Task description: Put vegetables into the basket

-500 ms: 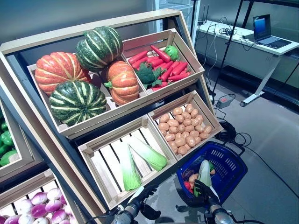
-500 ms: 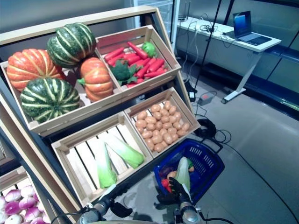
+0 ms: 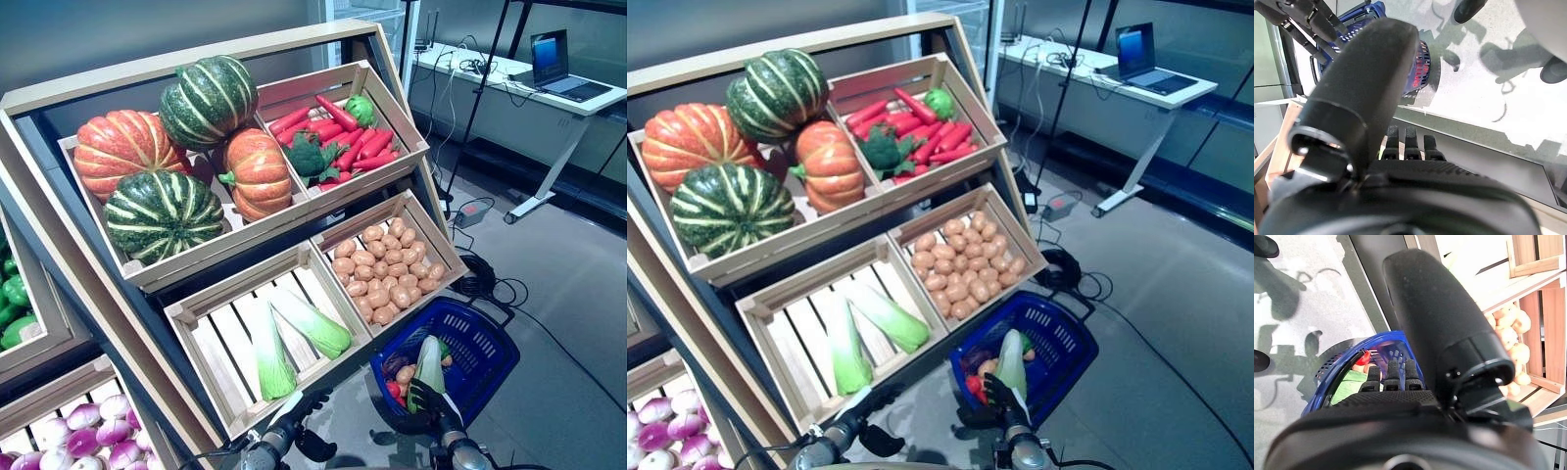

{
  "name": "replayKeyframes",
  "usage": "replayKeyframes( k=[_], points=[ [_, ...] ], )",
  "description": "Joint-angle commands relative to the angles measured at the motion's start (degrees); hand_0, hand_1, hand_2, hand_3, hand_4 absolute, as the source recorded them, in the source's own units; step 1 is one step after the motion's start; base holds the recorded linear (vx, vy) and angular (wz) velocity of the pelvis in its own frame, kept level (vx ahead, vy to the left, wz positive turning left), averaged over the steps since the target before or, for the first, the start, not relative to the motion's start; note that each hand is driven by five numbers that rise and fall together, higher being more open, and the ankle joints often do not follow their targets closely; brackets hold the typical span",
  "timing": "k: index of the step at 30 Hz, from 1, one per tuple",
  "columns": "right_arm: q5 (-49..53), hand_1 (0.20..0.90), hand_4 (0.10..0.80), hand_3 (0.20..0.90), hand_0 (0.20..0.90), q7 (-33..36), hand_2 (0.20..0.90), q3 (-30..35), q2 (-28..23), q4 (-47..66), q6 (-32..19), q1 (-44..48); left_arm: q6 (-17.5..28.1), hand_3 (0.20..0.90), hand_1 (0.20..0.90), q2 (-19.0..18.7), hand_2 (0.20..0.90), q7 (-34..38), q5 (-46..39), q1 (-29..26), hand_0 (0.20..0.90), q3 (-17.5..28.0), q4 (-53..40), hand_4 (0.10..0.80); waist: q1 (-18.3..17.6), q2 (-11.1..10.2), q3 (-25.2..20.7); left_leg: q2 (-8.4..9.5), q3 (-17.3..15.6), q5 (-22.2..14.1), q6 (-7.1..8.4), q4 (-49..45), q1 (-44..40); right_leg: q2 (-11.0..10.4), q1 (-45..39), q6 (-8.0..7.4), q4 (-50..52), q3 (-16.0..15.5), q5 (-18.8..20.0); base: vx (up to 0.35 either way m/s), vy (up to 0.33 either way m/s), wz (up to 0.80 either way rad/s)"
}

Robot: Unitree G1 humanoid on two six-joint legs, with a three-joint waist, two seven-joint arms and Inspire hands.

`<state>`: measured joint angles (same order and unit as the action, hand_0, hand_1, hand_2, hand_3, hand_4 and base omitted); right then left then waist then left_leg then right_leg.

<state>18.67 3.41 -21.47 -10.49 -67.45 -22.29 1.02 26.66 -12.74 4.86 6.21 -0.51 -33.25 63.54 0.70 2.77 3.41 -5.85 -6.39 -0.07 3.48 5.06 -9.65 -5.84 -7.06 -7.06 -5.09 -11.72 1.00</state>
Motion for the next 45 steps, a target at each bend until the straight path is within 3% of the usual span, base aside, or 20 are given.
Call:
replayKeyframes(
  k=[1, 6, 12, 17, 18, 22, 29, 35, 39, 45],
  points=[
    [2.1, 0.9, 0.8, 0.9, 0.9, -1.7, 0.9, -0.2, 1.4, -1.2, -2.5, 5.7, 4.2, 0.9, 0.9, 0.0, 0.9, 1.5, 1.4, -6.3, 0.9, -2.0, 1.1, 0.8, -0.9, -2.0, 2.5, 0.78, 0.0, -0.8, -0.59, -0.1, 1.3, -2.5, -1.6, 0.79, 0.1, 0.0, 0.8, 0.0, 0.0, 0.0],
    [2.5, 0.9, 0.8, 0.9, 0.9, -1.6, 0.9, -0.4, 1.5, -1.2, -2.4, 5.8, 4.2, 0.9, 0.9, 0.0, 0.9, 2.7, 2.0, -6.5, 0.9, -2.2, 1.1, 0.8, -1.0, -1.9, 2.6, 0.71, -0.1, -0.7, -0.54, -0.1, 1.5, -2.5, -1.3, 0.75, 0.1, 0.0, 0.8, 0.0, 0.0, 0.0],
    [2.8, 0.9, 0.8, 0.9, 0.9, -1.6, 0.9, -0.8, 1.0, -0.7, -1.5, 6.0, 9.9, 0.9, 0.9, -0.8, 0.9, 7.1, -0.3, -7.0, 0.9, -1.9, -1.9, 0.8, -1.0, -1.8, 3.3, 0.82, -0.1, -0.7, -0.46, -0.1, 1.6, -2.5, -1.1, 0.84, 0.1, 0.3, 0.7, 0.0, 0.0, 0.0],
    [3.1, 0.9, 0.8, 0.9, 0.9, -1.4, 0.9, -0.9, 0.1, 1.4, 0.1, 5.4, 12.8, 0.9, 0.9, -3.4, 0.9, 5.8, -3.2, -7.4, 0.9, -0.2, -13.9, 0.8, -0.7, -2.0, 4.0, 0.74, 0.0, -0.7, -0.35, -0.1, 1.8, -2.4, -1.0, 0.97, 0.1, 0.1, 0.9, 0.0, 0.0, 0.0],
    [3.1, 0.9, 0.8, 0.9, 0.9, -1.4, 0.9, -0.9, -0.3, 2.1, 0.4, 5.1, 14.9, 0.9, 0.9, -4.6, 0.9, 6.8, -4.3, -7.5, 0.9, 0.1, -18.3, 0.8, -0.5, -2.0, 4.3, 0.7, 0.0, -0.6, -0.3, -0.1, 2.0, -2.4, -0.8, 1.03, 0.1, 0.1, 0.9, 0.0, 0.0, 0.0],
    [3.1, 0.9, 0.8, 0.9, 0.9, -1.2, 0.9, -0.8, -0.6, 3.9, 0.9, 3.8, 16.5, 0.9, 0.9, -7.2, 0.9, 11.0, -7.9, -8.0, 0.9, 3.2, -28.4, 0.8, -0.1, -2.1, 5.0, 0.69, 0.2, -0.5, -0.37, -0.1, 2.4, -2.2, -0.6, 1.21, 0.1, -0.2, 1.0, 0.01, 0.003, 0.0],
    [2.1, 0.9, 0.8, 0.9, 0.9, -0.7, 0.9, -0.1, -0.1, 6.5, 2.0, 1.4, 12.1, 0.9, 0.9, -7.4, 0.9, 22.2, -10.1, -7.8, 0.9, 10.2, -31.8, 0.8, 0.1, -2.5, 5.8, 0.6, 0.6, -0.1, -0.34, -0.1, 3.0, -2.1, -0.3, 1.52, 0.1, -0.5, 1.1, 0.056, 0.02, 0.0],
    [7.3, 0.9, 0.8, 0.9, 0.9, 0.2, 0.9, -1.3, -2.1, 11.8, 1.7, 4.0, 4.9, 0.9, 0.9, -6.7, 0.9, 35.4, -7.7, -15.2, 0.9, 12.7, -28.9, 0.8, -0.3, -2.0, 11.8, 0.12, 2.3, 1.8, 0.15, -3.9, 9.0, -2.6, 6.7, 3.01, 7.3, 0.4, -0.6, -0.142, 0.033, 0.0],
    [11.9, 0.9, 0.8, 0.9, 0.9, 0.4, 0.9, -3.3, -3.9, 19.7, 2.8, 8.5, 0.0, 0.9, 0.9, -5.8, 0.9, 46.6, -6.0, -23.1, 0.9, 12.9, -27.6, 0.8, -1.6, -2.7, 18.4, 0.78, 2.0, 1.3, 0.56, -15.2, 21.2, -3.3, 18.6, 3.57, 17.4, 1.9, -2.0, -0.288, 0.088, -0.01],
    [15.3, 0.9, 0.8, 0.9, 0.9, 1.2, 0.9, -5.5, -5.0, 29.9, 4.2, 9.3, -2.7, 0.9, 0.9, -6.8, 0.9, 53.5, -5.9, -29.7, 0.9, 15.8, -27.0, 0.8, -2.7, -4.9, 21.3, 1.04, 1.6, -3.7, -0.4, -30.6, 33.7, -3.7, 31.3, 4.16, 32.9, 4.0, -6.9, -0.139, 0.054, -0.11]
  ],
)
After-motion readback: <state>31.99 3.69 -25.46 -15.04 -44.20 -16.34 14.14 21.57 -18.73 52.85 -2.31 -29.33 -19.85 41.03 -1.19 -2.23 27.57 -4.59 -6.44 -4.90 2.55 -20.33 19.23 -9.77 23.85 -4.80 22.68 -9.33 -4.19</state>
